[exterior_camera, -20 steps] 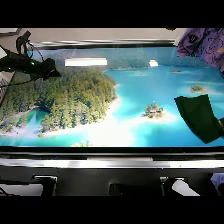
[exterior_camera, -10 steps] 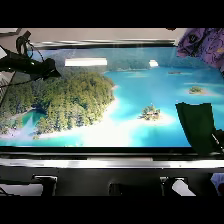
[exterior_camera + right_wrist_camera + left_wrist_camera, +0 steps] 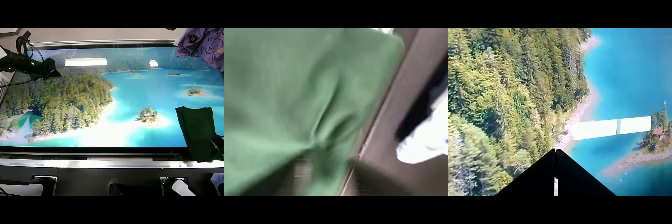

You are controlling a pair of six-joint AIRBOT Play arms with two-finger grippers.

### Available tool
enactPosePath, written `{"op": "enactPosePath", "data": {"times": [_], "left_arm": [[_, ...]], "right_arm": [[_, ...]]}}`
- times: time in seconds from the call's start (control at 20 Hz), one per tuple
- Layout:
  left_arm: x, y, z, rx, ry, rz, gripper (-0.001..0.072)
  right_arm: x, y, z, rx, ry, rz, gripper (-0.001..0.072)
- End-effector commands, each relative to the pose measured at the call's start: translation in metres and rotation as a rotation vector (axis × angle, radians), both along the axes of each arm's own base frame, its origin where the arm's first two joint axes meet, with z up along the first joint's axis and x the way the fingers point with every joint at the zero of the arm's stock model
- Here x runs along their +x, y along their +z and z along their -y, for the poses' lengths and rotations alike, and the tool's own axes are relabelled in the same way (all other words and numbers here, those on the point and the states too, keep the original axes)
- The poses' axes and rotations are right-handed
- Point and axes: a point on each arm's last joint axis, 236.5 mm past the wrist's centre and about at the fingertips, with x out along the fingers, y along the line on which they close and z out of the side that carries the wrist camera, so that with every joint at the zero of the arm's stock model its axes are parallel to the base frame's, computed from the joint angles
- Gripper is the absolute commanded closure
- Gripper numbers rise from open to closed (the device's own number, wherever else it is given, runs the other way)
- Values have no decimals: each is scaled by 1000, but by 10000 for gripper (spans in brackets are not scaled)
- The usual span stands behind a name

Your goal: Fold the clothes and pants, and hang the long-sleeved shirts on hangers.

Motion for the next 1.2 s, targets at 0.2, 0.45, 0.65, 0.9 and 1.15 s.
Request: {"op": "enactPosePath", "data": {"times": [0.2, 0.45, 0.65, 0.9, 1.15], "left_arm": [[0, 1, 0, 0, 0, 3, 689], [0, 3, -4, 1, 8, 7, 689], [-5, 20, -13, 73, -72, 101, 690], [-17, 24, -45, 294, -48, 185, 691], [-28, 29, -51, 304, -14, 287, 689]], "right_arm": [[41, 35, 13, -45, 127, 171, 198], [210, 137, -45, -53, 524, 761, 591], [279, 183, -182, -76, 1026, 906, 684], [272, 171, -334, 17, 1422, 900, 683], [263, 170, -381, 2, 1564, 911, 683]]}}
